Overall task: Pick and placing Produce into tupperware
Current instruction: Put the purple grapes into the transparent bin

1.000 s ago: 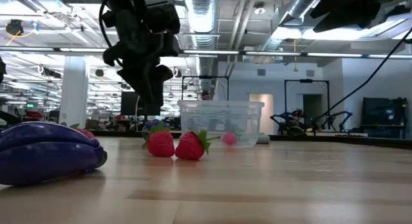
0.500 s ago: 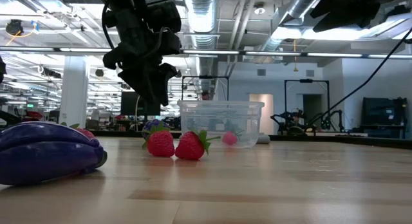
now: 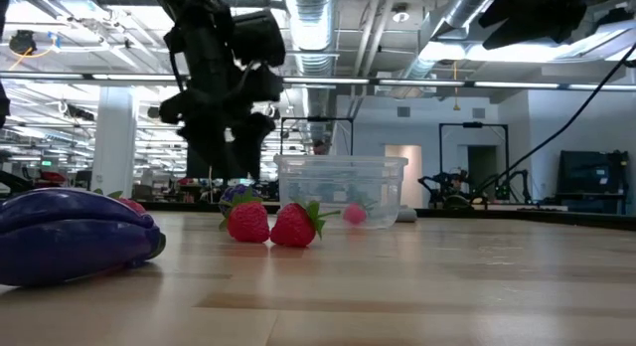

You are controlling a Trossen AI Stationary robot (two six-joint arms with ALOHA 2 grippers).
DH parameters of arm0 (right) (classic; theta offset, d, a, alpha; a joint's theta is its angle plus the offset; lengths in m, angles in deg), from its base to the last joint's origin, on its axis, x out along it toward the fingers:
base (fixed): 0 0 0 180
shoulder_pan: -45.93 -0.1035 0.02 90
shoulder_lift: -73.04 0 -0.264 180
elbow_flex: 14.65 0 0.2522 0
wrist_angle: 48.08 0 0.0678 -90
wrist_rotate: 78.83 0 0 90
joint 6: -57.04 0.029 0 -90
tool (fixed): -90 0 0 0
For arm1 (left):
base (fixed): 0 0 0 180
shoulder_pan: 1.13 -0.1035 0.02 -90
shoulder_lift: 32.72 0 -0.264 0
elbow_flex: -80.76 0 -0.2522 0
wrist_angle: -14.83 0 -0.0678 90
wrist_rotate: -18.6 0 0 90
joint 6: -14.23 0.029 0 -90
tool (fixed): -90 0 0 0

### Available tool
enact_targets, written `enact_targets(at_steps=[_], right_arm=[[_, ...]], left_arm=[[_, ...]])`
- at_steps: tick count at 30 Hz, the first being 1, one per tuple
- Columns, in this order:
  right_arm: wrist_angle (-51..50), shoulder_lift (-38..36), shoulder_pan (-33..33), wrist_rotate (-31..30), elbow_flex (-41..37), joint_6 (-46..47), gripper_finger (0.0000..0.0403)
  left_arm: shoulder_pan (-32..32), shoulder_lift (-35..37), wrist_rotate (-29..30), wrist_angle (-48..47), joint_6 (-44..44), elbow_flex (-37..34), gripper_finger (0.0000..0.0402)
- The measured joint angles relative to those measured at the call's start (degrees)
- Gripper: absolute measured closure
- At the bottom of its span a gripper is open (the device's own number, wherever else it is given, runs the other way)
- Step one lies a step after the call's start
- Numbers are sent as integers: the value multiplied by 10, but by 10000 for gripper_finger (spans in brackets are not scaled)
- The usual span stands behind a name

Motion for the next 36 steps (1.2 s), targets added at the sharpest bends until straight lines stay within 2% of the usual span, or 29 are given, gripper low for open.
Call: enact_targets(at_steps=[8,19,27,31,36], right_arm=[[3,0,0,0,0,0,143],[0,0,0,0,0,0,143],[-2,0,0,0,0,0,143],[-3,0,0,0,0,0,143],[-3,0,0,0,0,0,143]], left_arm=[[-3,-27,6,20,-19,1,73],[-2,-76,-16,35,-41,1,73],[-2,-80,-13,31,-51,1,75],[-2,-80,-3,26,-56,1,93],[-2,-80,-2,18,-56,1,135]])
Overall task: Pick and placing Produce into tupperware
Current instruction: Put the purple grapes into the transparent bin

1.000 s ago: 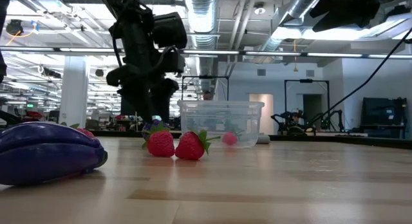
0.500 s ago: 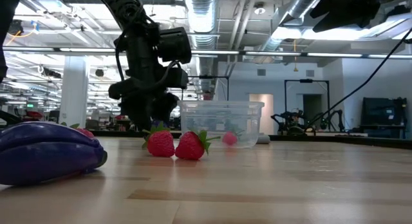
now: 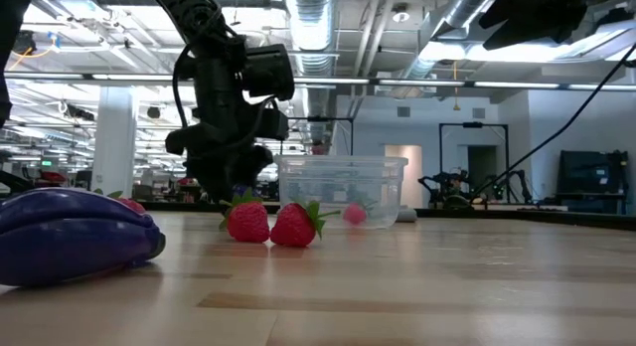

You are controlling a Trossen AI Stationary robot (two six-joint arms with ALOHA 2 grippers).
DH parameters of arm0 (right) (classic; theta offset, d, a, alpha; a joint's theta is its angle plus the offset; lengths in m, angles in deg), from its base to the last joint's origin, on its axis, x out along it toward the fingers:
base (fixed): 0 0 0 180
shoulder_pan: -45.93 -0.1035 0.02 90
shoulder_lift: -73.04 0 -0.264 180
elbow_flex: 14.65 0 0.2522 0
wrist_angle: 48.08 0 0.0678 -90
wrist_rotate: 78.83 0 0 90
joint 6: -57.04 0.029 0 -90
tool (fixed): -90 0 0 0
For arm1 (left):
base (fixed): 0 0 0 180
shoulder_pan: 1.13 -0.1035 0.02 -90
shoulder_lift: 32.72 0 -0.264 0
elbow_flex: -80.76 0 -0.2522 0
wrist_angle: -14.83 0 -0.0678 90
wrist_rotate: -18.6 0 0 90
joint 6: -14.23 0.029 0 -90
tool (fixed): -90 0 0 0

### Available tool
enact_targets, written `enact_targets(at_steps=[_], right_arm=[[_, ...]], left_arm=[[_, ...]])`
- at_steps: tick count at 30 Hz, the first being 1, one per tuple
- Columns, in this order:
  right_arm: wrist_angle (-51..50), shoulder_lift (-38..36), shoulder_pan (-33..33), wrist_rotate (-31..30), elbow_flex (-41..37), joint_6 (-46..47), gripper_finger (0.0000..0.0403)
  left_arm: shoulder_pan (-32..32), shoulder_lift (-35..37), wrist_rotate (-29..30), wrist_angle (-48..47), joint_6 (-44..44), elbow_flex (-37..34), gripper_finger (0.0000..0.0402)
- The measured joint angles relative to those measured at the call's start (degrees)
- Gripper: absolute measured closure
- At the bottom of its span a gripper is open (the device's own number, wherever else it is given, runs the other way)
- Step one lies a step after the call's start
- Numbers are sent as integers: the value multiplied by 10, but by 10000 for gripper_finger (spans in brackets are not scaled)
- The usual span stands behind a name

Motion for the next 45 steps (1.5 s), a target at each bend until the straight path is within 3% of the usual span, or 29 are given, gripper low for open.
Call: enact_targets(at_steps=[8,31,45], right_arm=[[1,0,0,0,0,0,143],[2,0,0,0,0,0,143],[2,0,0,0,0,0,143]], left_arm=[[0,0,-1,0,-25,0,191],[0,7,-24,-47,-47,0,185],[-1,115,-47,-61,-54,0,184]])
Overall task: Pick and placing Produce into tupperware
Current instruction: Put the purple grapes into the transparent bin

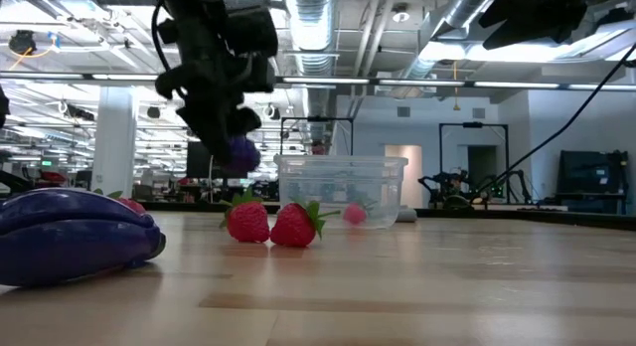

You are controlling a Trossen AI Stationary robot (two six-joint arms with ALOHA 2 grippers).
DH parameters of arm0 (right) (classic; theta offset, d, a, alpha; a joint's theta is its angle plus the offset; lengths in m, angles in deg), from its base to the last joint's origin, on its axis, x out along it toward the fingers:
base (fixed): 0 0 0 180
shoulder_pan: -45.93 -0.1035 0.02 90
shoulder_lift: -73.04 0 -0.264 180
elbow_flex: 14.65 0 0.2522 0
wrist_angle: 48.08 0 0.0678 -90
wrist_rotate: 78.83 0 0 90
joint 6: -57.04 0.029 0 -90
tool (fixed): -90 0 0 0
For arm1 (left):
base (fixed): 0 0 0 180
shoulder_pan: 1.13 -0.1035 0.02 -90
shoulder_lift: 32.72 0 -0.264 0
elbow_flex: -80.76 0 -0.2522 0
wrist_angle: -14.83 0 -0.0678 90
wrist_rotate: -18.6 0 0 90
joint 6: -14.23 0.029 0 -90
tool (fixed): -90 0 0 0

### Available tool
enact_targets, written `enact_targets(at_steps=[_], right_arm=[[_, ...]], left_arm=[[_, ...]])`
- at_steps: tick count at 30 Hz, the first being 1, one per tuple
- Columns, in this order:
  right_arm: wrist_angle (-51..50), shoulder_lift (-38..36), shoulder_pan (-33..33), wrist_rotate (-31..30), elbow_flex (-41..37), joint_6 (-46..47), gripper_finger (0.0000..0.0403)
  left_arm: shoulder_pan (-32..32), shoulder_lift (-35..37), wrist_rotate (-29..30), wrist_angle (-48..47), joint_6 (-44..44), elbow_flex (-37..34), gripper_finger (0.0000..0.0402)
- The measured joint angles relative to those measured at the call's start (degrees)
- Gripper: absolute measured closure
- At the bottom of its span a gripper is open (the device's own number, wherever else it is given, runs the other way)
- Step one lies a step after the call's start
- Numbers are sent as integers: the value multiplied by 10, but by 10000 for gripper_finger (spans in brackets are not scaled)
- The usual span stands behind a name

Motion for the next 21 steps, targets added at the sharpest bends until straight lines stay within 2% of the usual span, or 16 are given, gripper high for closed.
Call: enact_targets(at_steps=[7,12,21], right_arm=[[0,0,0,0,0,0,143],[0,0,0,-1,0,0,143],[0,0,0,-1,0,0,143]], left_arm=[[-1,55,5,-11,-9,0,184],[-2,70,26,47,-26,0,184],[-24,64,14,147,-70,0,184]])
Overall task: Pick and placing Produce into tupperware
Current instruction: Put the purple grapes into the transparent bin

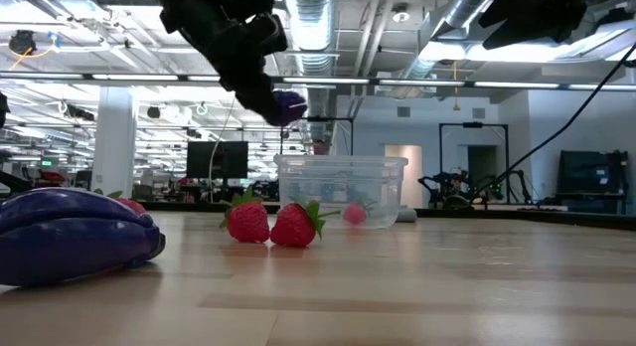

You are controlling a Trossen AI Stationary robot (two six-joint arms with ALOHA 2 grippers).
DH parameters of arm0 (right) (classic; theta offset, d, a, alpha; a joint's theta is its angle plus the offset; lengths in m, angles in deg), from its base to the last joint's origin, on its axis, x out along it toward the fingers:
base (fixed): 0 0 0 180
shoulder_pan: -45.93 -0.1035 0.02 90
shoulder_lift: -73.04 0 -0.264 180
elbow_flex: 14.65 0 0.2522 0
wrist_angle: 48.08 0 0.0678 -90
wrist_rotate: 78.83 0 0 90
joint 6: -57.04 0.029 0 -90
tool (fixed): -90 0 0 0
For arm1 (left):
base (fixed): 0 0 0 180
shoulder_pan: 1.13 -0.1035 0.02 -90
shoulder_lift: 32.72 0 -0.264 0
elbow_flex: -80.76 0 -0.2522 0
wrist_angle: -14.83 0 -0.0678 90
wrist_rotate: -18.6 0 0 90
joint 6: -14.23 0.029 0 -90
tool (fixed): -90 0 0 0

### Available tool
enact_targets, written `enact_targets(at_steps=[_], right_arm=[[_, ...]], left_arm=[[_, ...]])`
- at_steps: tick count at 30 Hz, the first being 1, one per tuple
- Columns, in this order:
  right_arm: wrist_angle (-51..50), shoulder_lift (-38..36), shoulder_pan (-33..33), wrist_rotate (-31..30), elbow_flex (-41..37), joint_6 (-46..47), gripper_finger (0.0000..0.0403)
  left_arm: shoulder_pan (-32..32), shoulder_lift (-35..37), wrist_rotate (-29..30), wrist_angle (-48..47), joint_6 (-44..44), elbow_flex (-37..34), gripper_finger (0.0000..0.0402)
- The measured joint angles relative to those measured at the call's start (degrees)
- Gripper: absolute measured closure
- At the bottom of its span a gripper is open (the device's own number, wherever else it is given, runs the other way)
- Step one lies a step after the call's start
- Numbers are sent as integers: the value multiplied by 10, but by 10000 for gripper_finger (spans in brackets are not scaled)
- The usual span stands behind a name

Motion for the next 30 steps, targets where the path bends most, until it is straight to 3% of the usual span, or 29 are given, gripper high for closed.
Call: enact_targets(at_steps=[21,30], right_arm=[[1,0,0,-2,0,-4,143],[15,0,0,-2,0,-2,143]], left_arm=[[-20,0,5,147,-64,0,184],[-19,-76,2,222,-116,2,184]])
